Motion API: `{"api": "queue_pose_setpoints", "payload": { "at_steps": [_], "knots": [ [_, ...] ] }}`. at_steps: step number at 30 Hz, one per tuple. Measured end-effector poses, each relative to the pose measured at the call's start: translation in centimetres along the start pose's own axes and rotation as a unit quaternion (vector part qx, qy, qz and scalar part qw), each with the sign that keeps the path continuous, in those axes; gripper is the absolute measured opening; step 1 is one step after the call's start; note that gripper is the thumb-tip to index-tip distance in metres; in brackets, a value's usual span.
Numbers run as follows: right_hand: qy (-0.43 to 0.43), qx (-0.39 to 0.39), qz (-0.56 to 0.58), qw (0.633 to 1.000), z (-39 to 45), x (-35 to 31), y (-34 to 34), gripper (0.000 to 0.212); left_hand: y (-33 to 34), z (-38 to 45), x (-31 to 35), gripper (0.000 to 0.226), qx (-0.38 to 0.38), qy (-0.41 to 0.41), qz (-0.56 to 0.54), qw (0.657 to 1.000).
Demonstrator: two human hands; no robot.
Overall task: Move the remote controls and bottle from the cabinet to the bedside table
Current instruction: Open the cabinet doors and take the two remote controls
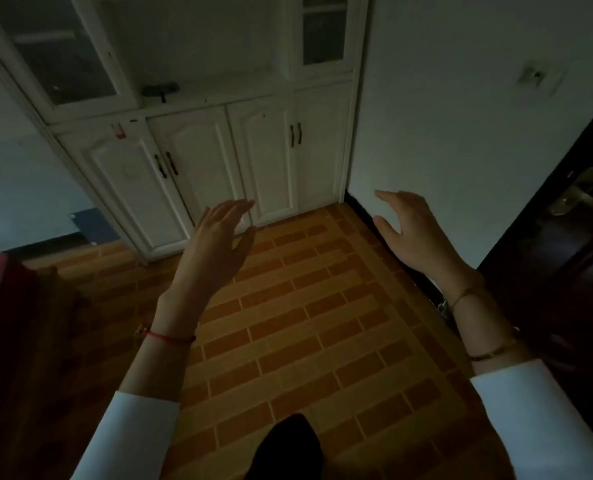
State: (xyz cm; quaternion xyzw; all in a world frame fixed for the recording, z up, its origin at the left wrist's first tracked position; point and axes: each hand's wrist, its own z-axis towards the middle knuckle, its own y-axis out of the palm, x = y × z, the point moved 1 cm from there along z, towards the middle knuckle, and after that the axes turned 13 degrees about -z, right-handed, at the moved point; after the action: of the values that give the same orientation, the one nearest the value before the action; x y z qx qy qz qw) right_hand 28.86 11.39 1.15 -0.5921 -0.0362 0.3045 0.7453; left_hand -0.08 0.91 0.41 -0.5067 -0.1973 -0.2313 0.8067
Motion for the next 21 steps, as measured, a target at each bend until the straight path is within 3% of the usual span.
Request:
{"api": "queue_pose_setpoints", "payload": {
  "at_steps": [10, 21],
  "knots": [
    [0.016, -0.029, 0.005, 0.999, 9.1, 2.1, 6.3, 0.047, 3.1, 7.5, -6.6, 0.046, -0.012, -0.037, 0.002, 0.999],
    [0.017, -0.018, 0.025, 0.999, 29.5, 2.4, 10.9, 0.046, 4.6, 25.3, -16.5, 0.045, -0.014, -0.033, -0.012, 0.999]
  ]
}}
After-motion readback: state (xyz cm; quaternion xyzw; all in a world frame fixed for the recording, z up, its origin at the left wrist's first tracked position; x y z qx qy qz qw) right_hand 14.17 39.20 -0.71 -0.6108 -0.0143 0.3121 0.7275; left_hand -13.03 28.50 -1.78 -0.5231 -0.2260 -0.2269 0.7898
